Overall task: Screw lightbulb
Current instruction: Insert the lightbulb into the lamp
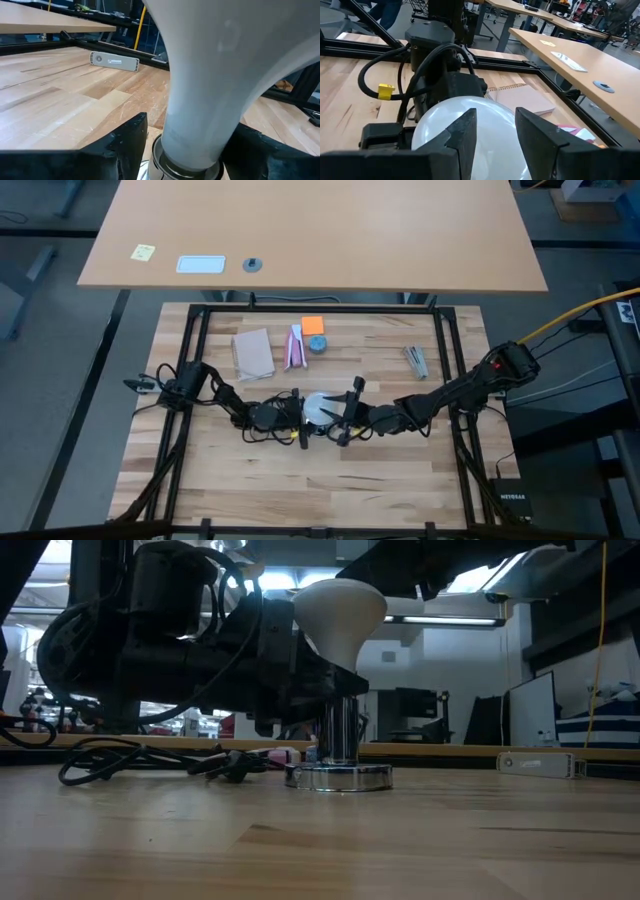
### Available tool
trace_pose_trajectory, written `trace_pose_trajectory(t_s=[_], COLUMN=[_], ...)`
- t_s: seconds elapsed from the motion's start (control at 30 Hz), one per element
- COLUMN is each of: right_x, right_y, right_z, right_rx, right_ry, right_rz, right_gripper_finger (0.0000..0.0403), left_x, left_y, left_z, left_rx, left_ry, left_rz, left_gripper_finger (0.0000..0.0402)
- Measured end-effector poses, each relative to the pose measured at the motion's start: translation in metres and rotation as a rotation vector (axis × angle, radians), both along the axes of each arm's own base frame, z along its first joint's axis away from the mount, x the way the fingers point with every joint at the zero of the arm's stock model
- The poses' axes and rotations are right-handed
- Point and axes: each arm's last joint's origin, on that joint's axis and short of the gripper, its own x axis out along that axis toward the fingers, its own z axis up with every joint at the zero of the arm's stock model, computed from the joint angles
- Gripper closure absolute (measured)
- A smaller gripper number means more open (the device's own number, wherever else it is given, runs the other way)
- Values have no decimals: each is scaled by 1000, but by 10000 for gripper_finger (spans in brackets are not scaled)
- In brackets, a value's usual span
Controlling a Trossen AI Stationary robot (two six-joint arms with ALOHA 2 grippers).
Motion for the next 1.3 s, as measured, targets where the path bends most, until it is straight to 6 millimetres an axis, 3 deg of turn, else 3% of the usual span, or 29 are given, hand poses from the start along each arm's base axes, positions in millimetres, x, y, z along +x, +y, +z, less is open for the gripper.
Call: trace_pose_trajectory(t_s=[0.33,0.63,0.93,1.1,1.3], right_x=[0,0,0,0,0], right_y=[0,0,0,0,0], right_z=[0,-1,-1,-1,-1], right_rx=[-1,-2,-2,-3,-6], right_ry=[1,2,3,3,4], right_rz=[-2,-3,-3,-3,-2], right_gripper_finger=[260,260,260,260,260], left_x=[-1,-3,-4,-16,-47], left_y=[-3,-11,-10,-6,4], left_z=[1,16,14,14,24], left_rx=[0,92,35,-1,-47], left_ry=[4,16,36,46,45], left_rz=[-11,-27,22,38,42], left_gripper_finger=[168,133,136,145,148])
